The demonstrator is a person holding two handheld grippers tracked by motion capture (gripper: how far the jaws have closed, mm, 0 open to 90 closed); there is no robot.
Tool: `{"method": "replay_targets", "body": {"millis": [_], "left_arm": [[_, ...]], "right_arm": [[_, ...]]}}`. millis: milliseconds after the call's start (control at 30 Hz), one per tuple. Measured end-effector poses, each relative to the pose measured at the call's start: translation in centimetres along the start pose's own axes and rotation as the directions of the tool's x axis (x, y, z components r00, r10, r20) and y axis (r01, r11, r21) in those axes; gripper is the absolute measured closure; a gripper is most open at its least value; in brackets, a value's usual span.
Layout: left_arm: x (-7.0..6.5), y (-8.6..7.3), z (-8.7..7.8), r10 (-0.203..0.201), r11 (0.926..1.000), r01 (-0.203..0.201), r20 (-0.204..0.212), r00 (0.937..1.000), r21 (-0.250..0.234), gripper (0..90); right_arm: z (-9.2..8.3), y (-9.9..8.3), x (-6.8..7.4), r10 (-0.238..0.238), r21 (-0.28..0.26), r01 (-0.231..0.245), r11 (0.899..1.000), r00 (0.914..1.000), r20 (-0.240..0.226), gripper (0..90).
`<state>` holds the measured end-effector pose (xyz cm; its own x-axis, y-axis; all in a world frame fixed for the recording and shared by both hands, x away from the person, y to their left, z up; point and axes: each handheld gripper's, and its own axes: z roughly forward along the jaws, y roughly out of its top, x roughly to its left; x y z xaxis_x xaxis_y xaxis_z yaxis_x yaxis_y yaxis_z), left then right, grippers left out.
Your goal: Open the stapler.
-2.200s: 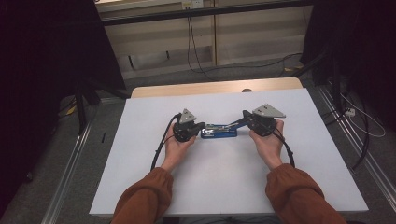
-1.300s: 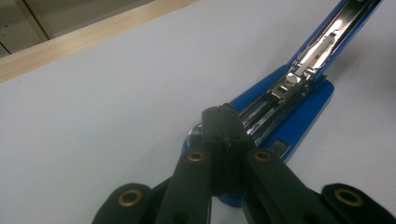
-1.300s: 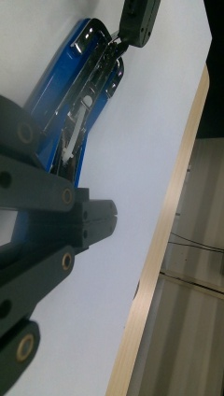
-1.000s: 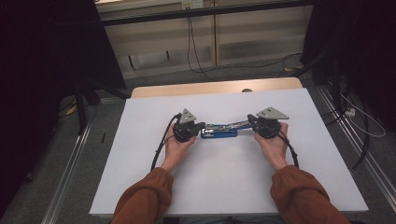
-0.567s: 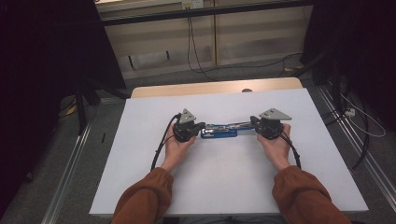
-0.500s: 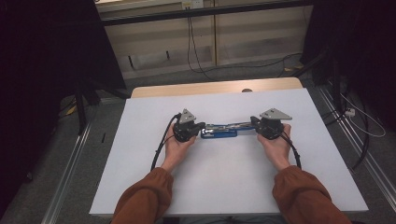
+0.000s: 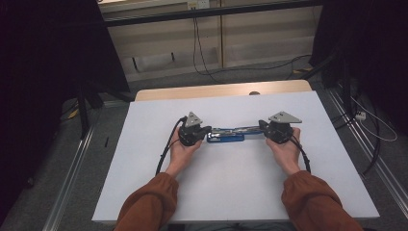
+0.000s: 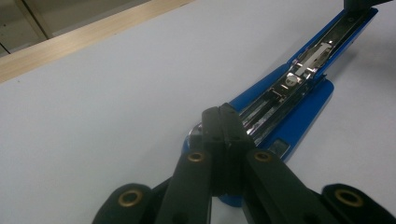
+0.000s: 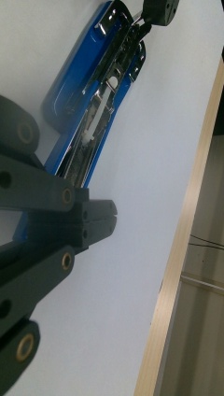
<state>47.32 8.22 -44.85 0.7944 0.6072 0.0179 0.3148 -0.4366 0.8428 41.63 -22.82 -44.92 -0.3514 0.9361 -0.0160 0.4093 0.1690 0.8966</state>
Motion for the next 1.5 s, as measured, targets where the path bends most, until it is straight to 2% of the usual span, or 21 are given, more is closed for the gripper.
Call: {"method": "replay_targets", "body": {"millis": [667, 900, 1100, 1133, 1167, 1200, 1367, 1400, 1500], "left_arm": [[-0.30, 0.40, -0.35, -0.007, 0.9998, 0.006, -0.019, 0.9998, -0.019, 90.0], [-0.27, 0.42, -0.44, -0.010, 0.9994, 0.009, -0.010, 0.9999, -0.033, 89.2], [-0.23, 0.57, -0.62, -0.020, 0.9972, 0.019, -0.016, 0.9997, -0.072, 76.2], [-0.12, 0.65, -0.79, -0.036, 0.9958, 0.035, -0.016, 0.9992, -0.085, 72.7], [-0.12, 0.65, -0.79, -0.036, 0.9958, 0.035, -0.016, 0.9992, -0.085, 71.4], [-0.13, 0.65, -0.87, -0.044, 0.9951, 0.043, -0.012, 0.9989, -0.089, 67.8], [-0.37, 0.71, -0.87, -0.053, 0.9960, 0.052, -0.019, 0.9984, -0.073, 53.5], [-0.64, 0.64, -0.79, -0.041, 0.9983, 0.038, -0.065, 0.9971, -0.044, 49.6], [-0.73, 0.54, -0.67, -0.054, 0.9979, 0.052, -0.067, 0.9963, -0.039, 38.5]], "right_arm": [[-0.18, 0.07, -0.36, -0.003, -0.004, 0.003, 1.000, 1.0000, -0.002, 90.0], [-0.10, 0.05, -0.30, -0.002, -0.003, 0.002, 1.000, 1.0000, -0.009, 90.0], [-0.14, 0.05, -0.43, 0.011, -0.011, -0.011, 1.000, 0.9999, -0.009, 90.0], [-0.18, 0.08, -0.43, 0.019, -0.016, -0.020, 1.000, 0.9997, -0.013, 87.4], [-0.18, 0.08, -0.43, 0.019, -0.016, -0.020, 1.000, 0.9997, -0.013, 87.4], [-0.18, 0.11, -0.42, 0.025, -0.019, -0.025, 1.000, 0.9995, -0.018, 83.0], [-0.22, 0.23, -0.35, 0.026, -0.024, -0.027, 0.999, 0.9992, -0.031, 75.3], [-0.29, 0.36, -0.29, 0.022, -0.023, -0.023, 0.999, 0.9994, -0.027, 70.6], [-0.36, 0.45, -0.38, 0.018, -0.019, -0.018, 1.000, 0.9992, -0.035, 65.7]]}}
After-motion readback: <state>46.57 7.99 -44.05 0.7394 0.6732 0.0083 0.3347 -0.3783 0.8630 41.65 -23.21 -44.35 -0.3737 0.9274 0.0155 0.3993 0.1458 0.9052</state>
